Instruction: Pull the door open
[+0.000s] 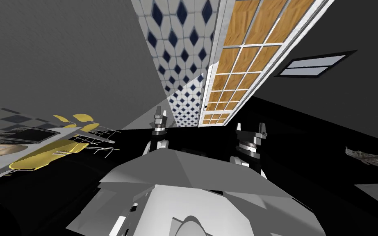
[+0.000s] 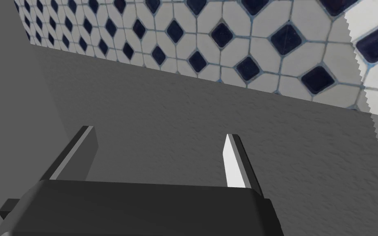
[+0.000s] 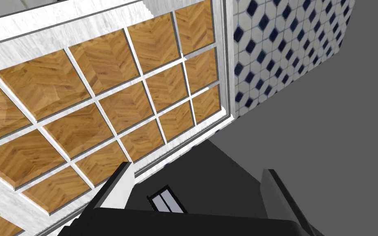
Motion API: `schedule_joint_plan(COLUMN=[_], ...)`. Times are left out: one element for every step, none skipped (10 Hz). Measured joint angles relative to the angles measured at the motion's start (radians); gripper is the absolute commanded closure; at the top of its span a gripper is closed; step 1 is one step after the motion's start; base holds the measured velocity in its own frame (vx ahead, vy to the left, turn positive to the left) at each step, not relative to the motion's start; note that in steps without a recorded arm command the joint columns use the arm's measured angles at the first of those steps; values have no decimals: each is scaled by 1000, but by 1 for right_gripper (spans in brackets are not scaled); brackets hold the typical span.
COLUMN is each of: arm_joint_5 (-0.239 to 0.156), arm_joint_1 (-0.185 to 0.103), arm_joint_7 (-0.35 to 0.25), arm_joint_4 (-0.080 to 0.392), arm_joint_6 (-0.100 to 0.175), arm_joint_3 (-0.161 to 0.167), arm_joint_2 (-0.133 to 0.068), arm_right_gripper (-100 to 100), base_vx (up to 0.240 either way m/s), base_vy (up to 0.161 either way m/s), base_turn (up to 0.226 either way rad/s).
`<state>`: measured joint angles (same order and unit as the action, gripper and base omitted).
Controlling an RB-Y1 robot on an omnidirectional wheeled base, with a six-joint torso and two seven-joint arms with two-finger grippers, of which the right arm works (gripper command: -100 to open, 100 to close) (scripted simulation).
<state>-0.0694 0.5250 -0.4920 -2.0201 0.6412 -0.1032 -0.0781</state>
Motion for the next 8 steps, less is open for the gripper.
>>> schedule_joint_plan(arm_joint_5=[-8, -14, -21, -30, -39, -45, -53, -61], arm_joint_1=[-2, -6, -6, -9, -2, -1, -5, -2], arm_joint_7=[-22, -41, -60, -83, -108, -128, -149, -172], arm_joint_4=[21, 44, 62, 87, 101, 121, 145, 165], arm_joint_6=[5, 12, 17, 24, 31, 38, 45, 53], arm_joint_3=[-4, -5, -5, -11, -14, -14, -17, -19], arm_joint_2=[-3, -4, -4, -9, -13, -11, -13, -15], arm_right_gripper=[-100, -100, -100, -100, -100, -100, -100, -100], base_vx=[105, 107, 100, 105, 99, 96, 102, 97], base_vy=[-33, -25, -15, -17, -20, -19, -21, -33], base_turn=[182, 201, 226, 166, 205, 190, 181, 200])
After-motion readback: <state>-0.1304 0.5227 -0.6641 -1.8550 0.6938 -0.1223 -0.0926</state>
